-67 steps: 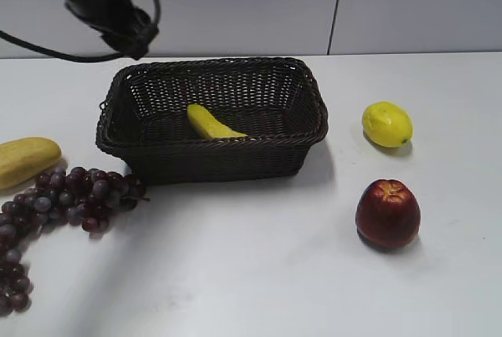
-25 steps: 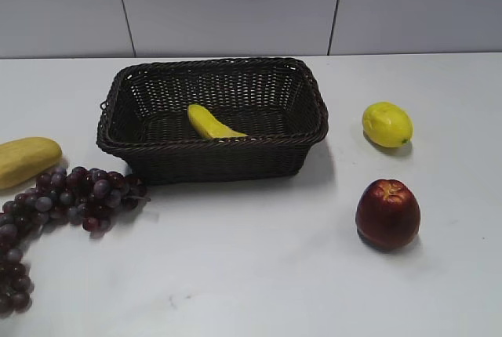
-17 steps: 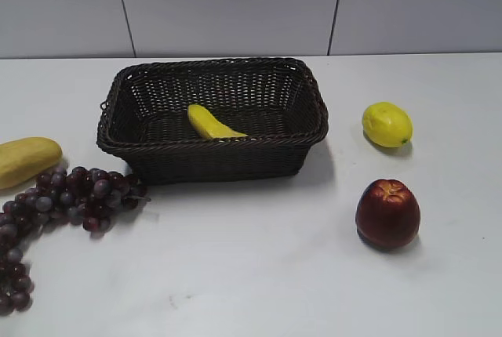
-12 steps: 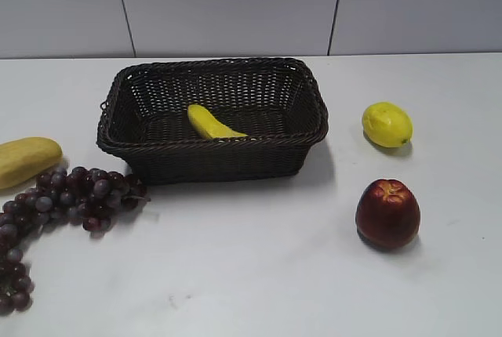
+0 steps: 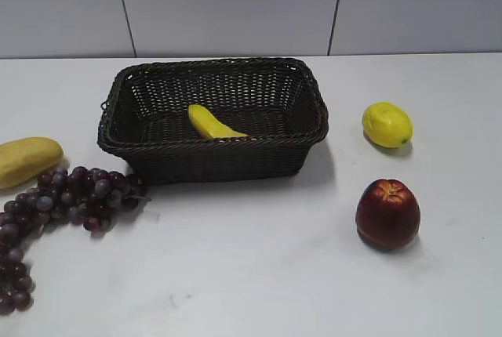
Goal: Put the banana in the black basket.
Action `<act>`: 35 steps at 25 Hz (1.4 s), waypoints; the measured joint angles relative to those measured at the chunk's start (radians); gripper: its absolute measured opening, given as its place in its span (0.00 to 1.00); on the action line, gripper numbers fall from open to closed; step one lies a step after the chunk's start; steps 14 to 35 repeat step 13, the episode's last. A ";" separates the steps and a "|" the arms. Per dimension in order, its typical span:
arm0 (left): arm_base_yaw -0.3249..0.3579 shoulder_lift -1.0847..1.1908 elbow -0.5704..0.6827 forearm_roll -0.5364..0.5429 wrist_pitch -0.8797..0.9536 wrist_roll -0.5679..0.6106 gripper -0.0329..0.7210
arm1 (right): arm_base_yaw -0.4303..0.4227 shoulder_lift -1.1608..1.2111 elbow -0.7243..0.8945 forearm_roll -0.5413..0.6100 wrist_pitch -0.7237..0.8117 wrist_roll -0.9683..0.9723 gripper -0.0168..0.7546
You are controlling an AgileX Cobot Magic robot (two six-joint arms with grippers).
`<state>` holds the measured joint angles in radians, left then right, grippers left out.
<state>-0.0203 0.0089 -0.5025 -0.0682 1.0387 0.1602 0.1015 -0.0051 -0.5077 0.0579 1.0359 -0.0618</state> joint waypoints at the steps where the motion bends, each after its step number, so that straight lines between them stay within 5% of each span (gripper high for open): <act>1: 0.000 -0.007 0.000 0.001 -0.001 0.001 0.79 | 0.000 0.000 0.000 0.000 0.000 0.000 0.41; 35: 0.000 -0.009 0.000 0.000 0.000 0.004 0.79 | 0.000 0.000 0.000 0.003 0.000 0.000 0.41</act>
